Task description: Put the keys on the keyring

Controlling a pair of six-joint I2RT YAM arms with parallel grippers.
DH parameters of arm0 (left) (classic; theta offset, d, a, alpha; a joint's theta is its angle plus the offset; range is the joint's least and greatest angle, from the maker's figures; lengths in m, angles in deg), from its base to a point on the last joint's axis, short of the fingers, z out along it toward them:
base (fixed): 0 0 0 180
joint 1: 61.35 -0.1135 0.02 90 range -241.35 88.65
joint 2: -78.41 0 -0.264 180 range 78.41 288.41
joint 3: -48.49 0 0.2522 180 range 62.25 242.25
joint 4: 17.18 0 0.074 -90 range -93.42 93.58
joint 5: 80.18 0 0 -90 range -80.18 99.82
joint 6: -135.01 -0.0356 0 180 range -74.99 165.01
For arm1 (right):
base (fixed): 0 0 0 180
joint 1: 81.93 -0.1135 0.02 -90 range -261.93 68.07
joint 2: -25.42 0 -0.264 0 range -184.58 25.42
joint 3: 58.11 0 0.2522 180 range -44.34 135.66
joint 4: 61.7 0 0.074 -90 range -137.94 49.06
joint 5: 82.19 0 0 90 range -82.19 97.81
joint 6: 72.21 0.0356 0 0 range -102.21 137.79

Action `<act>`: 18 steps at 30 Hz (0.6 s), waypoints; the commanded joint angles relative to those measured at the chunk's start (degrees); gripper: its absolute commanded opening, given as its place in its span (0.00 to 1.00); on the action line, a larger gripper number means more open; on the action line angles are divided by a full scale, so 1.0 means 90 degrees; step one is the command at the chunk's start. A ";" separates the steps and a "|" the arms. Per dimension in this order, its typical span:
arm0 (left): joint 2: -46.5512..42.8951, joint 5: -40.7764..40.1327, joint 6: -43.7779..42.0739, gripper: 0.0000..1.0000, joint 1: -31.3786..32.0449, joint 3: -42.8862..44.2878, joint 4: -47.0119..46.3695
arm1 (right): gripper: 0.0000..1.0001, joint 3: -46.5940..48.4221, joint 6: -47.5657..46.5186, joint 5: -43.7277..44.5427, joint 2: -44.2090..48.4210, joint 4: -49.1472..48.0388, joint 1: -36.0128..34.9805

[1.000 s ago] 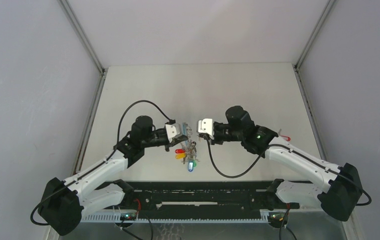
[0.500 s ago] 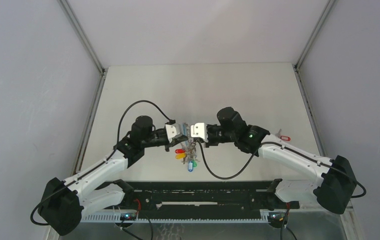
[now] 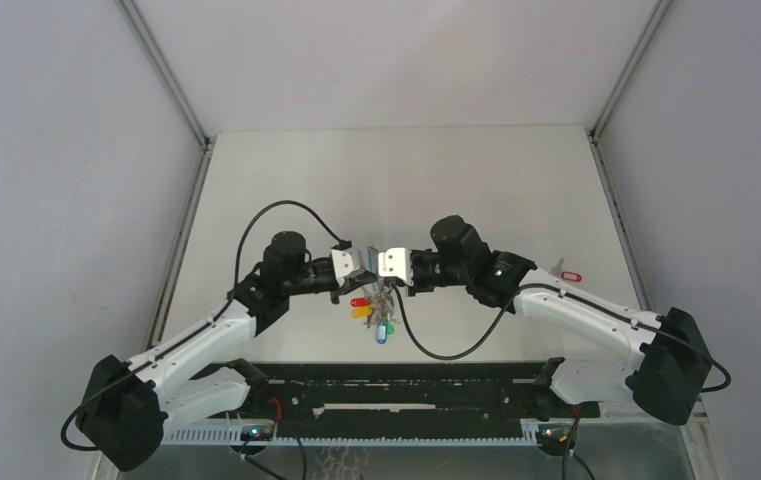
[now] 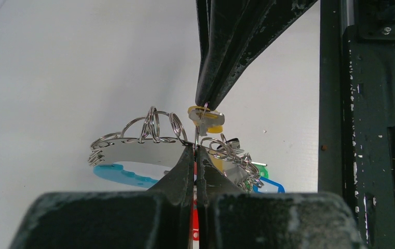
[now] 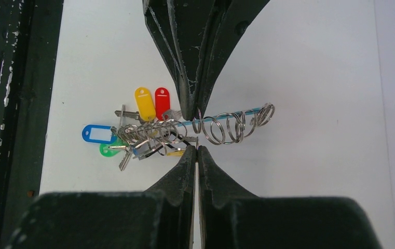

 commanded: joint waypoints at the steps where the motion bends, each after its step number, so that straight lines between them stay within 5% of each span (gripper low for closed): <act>1: -0.0167 0.0220 -0.0125 0.00 0.0022 -0.0056 -0.0421 | 0.00 0.0291 -0.0030 0.0012 -0.0032 -0.0329 -0.0075; 18: -0.0170 0.0210 -0.0117 0.00 0.0031 -0.0058 -0.0424 | 0.00 0.0351 0.0015 0.0008 -0.0068 -0.0297 -0.0106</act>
